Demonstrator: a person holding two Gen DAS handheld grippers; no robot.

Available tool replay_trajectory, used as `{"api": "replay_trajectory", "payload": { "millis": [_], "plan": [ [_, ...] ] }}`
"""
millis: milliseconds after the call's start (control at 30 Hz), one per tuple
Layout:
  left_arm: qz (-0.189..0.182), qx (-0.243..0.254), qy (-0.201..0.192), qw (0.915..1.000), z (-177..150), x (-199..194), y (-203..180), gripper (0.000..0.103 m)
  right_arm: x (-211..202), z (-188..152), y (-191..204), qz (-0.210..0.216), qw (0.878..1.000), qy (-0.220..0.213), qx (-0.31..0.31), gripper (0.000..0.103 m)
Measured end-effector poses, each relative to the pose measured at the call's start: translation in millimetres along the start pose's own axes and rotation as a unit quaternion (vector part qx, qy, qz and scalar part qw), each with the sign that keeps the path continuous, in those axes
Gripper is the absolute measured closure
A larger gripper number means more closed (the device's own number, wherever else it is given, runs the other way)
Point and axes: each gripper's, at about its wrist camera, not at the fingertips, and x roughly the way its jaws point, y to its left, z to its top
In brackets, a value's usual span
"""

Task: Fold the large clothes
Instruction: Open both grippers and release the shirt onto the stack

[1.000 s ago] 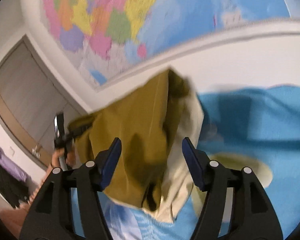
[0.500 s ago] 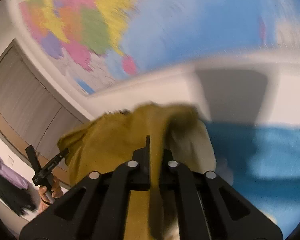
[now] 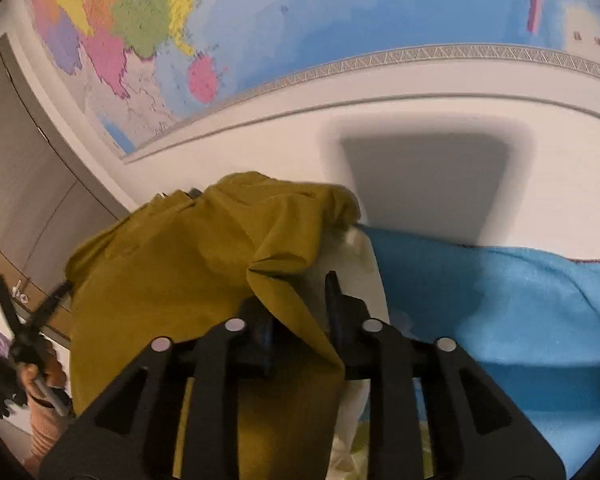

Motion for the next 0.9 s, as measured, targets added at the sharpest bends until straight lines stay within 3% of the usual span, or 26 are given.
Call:
{"api": "replay_trajectory", "payload": {
  "millis": [100, 167, 267, 400, 500, 567, 700, 767, 833, 900],
  "plan": [
    [-0.026, 0.016, -0.021, 0.9993, 8, -22, -7, 0.03, -24, 4, 7, -0.027, 0.999, -0.034, -0.009, 0.077],
    [-0.05, 0.042, -0.025, 0.9976, 10, -31, -20, 0.03, -48, 2, 15, -0.043, 0.996, -0.075, -0.02, 0.067],
    [-0.113, 0.055, -0.002, 0.9921, 10, -28, -40, 0.03, -72, -2, 43, -0.014, 0.991, -0.111, -0.067, 0.066],
    [-0.125, 0.086, 0.02, 0.9882, -2, -9, -73, 0.03, -49, -11, 97, 0.002, 0.984, -0.063, -0.169, 0.063],
    [-0.125, 0.087, 0.049, 0.9872, -11, 12, -83, 0.03, -10, -16, 105, -0.003, 0.983, -0.017, -0.185, 0.064],
    [-0.118, 0.081, 0.067, 0.9875, -17, 27, -82, 0.028, 11, -15, 86, 0.007, 0.99, 0.0, -0.144, 0.055],
    [-0.134, 0.045, 0.088, 0.9861, -22, 42, -60, 0.028, 15, -13, 37, 0.025, 0.999, 0.012, -0.037, 0.067],
    [-0.14, 0.035, 0.083, 0.986, -17, 38, -50, 0.028, 8, -14, 31, 0.02, 0.999, 0.017, -0.033, 0.069],
    [-0.13, 0.035, 0.052, 0.9895, -9, 26, -41, 0.027, -9, -16, 36, 0.005, 0.999, 0.004, -0.045, 0.065],
    [-0.115, 0.043, 0.03, 0.992, 0, 22, -37, 0.021, -32, -15, 47, 0.012, 0.997, -0.023, -0.067, 0.065]
  ]
}}
